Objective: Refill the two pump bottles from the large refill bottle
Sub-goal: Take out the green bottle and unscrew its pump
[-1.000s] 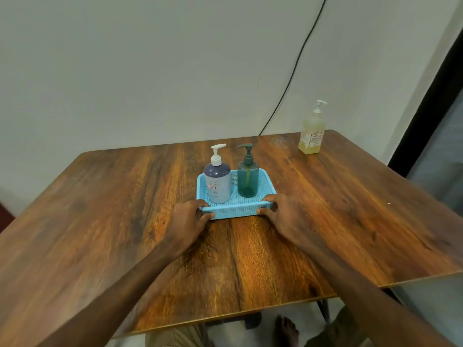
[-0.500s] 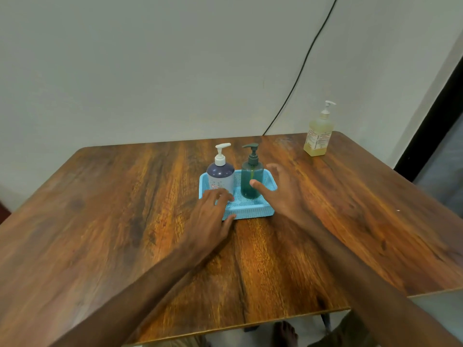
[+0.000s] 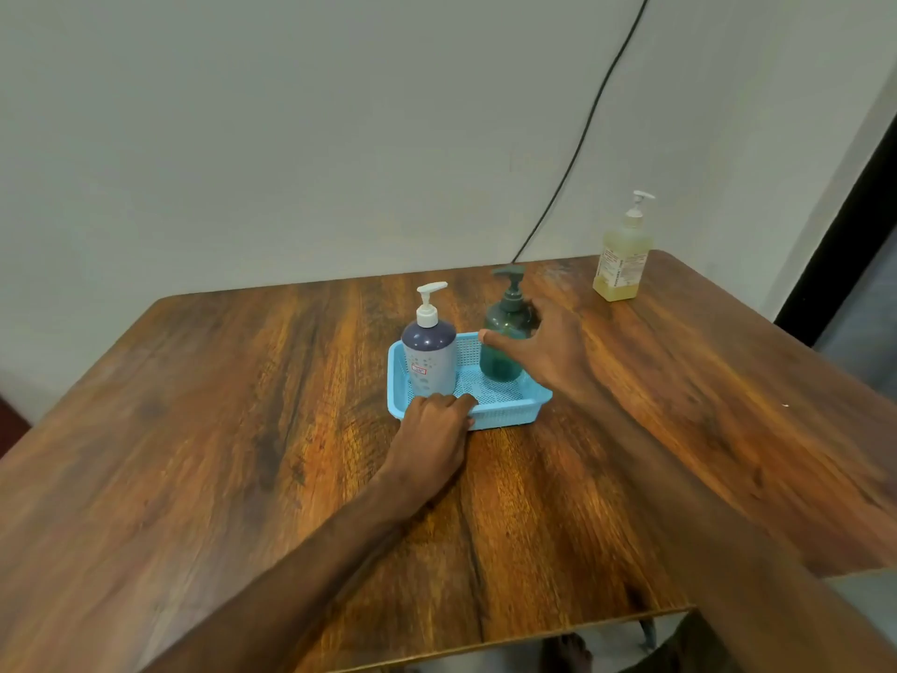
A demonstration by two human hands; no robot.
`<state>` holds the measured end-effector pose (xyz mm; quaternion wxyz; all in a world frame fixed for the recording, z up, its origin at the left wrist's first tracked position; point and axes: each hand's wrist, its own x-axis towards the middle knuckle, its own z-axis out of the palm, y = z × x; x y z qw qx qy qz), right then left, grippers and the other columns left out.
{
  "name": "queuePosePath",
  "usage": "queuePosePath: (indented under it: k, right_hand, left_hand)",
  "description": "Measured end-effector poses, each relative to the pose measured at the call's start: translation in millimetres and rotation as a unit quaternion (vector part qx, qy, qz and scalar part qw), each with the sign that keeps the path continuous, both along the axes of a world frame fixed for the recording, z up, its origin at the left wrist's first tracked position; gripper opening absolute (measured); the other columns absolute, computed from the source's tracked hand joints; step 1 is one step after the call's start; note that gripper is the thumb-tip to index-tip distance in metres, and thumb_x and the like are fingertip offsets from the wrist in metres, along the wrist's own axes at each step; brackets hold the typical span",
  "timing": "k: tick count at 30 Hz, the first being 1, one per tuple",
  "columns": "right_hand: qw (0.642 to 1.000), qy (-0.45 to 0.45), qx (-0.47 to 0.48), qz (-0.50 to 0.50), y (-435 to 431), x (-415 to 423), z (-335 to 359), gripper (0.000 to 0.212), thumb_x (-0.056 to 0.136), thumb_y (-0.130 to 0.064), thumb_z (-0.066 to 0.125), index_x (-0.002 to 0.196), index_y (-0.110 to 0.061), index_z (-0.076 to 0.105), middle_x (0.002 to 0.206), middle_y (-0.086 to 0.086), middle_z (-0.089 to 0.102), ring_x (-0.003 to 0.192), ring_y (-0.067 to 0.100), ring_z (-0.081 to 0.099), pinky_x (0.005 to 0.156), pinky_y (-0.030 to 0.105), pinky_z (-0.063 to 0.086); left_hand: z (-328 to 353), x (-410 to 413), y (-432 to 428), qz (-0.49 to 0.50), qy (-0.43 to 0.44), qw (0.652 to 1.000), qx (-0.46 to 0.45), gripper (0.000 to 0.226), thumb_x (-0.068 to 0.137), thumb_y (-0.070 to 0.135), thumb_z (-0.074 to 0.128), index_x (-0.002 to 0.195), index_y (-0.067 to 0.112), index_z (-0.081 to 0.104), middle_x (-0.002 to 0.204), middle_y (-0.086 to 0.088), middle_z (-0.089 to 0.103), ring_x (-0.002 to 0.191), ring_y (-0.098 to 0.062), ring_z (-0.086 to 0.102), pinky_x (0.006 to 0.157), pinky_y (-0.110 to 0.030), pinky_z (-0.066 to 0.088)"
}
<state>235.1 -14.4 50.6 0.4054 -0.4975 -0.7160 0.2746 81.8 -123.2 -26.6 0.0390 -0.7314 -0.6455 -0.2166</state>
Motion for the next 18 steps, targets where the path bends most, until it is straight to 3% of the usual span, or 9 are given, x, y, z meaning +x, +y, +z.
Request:
queuePosePath:
  k: [4,8,11,14,18]
  right_hand:
    - [0.999,0.003,0.030,0.026,-35.7,43.7,26.2,0.061,0.069,-0.045,0.088,0.121,-0.022,0.066,0.119,-0.008,0.070,0.100,0.007,0.065,0.078,0.013,0.051]
    - [0.999,0.007,0.026,0.040,-71.0,87.5,26.9,0.064,0.064,-0.051,0.088,0.121,-0.031,0.065,0.116,-0.016,0.069,0.102,0.002,0.064,0.083,0.020,0.056]
    - [0.999,-0.004,-0.009,0.043,-91.7,108.5,12.0,0.066,0.064,-0.047,0.089,0.123,-0.033,0.064,0.113,-0.024,0.065,0.100,-0.006,0.061,0.073,0.009,0.049]
    - [0.998,-0.005,-0.035,0.056,-106.3,115.0,-6.9,0.069,0.066,-0.045,0.088,0.129,-0.033,0.062,0.123,-0.021,0.064,0.109,-0.003,0.059,0.084,0.014,0.049]
    - [0.994,0.006,-0.034,0.103,-116.4,110.6,-21.2,0.056,0.076,-0.035,0.085,0.127,-0.031,0.063,0.119,-0.023,0.067,0.108,-0.008,0.061,0.086,0.012,0.051]
  left_hand:
    - [-1.7,4.9,-7.1,-0.006,-0.051,0.998,0.022,0.036,0.103,0.038,0.055,0.133,0.019,0.057,0.130,-0.001,0.065,0.119,-0.018,0.058,0.108,-0.036,0.041]
    - [1.7,19.6,-18.1,0.004,-0.139,0.989,0.042,0.042,0.102,0.038,0.057,0.140,0.024,0.049,0.140,0.002,0.057,0.132,-0.014,0.047,0.118,-0.041,0.036]
    - [20.0,44.7,-31.3,-0.027,-0.250,0.966,0.061,0.034,0.103,0.036,0.058,0.137,0.032,0.051,0.135,0.019,0.056,0.128,0.001,0.046,0.107,-0.035,0.046]
    - [45.2,68.7,-37.1,-0.077,-0.360,0.930,-0.009,0.028,0.102,0.046,0.057,0.129,0.043,0.054,0.126,0.034,0.057,0.122,0.012,0.050,0.097,-0.017,0.043]
    - [52.8,80.2,-24.2,-0.139,-0.325,0.933,-0.066,0.051,0.095,0.058,0.059,0.142,0.042,0.049,0.141,0.020,0.058,0.131,-0.001,0.052,0.110,-0.032,0.045]
